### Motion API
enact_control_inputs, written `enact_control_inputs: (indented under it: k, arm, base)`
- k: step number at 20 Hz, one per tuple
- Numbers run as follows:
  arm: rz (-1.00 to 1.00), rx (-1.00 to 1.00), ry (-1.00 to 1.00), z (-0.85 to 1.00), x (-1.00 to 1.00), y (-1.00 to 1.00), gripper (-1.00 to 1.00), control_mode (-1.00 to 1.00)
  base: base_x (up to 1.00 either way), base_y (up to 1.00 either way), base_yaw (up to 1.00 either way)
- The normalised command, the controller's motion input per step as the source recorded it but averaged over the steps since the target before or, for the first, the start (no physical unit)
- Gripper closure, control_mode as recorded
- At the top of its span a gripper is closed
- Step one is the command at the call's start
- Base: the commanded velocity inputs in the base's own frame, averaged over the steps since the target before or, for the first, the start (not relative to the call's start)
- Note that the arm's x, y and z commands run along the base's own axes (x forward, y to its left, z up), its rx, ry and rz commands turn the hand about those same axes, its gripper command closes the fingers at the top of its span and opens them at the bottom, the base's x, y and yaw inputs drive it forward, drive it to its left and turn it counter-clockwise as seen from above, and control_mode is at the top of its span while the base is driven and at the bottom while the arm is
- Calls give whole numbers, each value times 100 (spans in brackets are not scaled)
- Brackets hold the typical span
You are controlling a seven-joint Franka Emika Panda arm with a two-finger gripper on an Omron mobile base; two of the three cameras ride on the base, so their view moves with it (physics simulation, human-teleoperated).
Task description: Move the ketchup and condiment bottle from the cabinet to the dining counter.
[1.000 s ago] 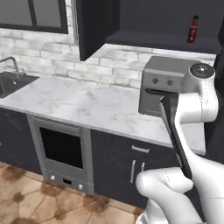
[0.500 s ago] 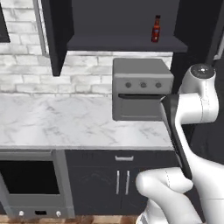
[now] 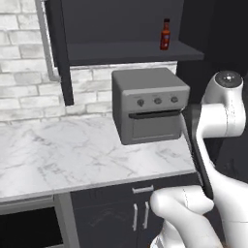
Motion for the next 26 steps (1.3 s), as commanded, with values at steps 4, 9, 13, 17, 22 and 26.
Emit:
enact_control_inputs:
  k: [4,9,13,17,22,26]
  arm:
    - [0,0,0,0,0,0,-100,100]
    - [0,0,0,0,0,0,-100,100]
    - [0,0,0,0,0,0,-100,100]
    - [0,0,0,0,0,0,-100,100]
    - [0,0,0,0,0,0,-100,100]
    - [0,0,0,0,0,0,-100,100]
  base:
    - [42,33,5]
    - [41,13,8]
    - [58,0,14]
    - [69,3,10]
    - [63,3,2]
    - [52,0,1]
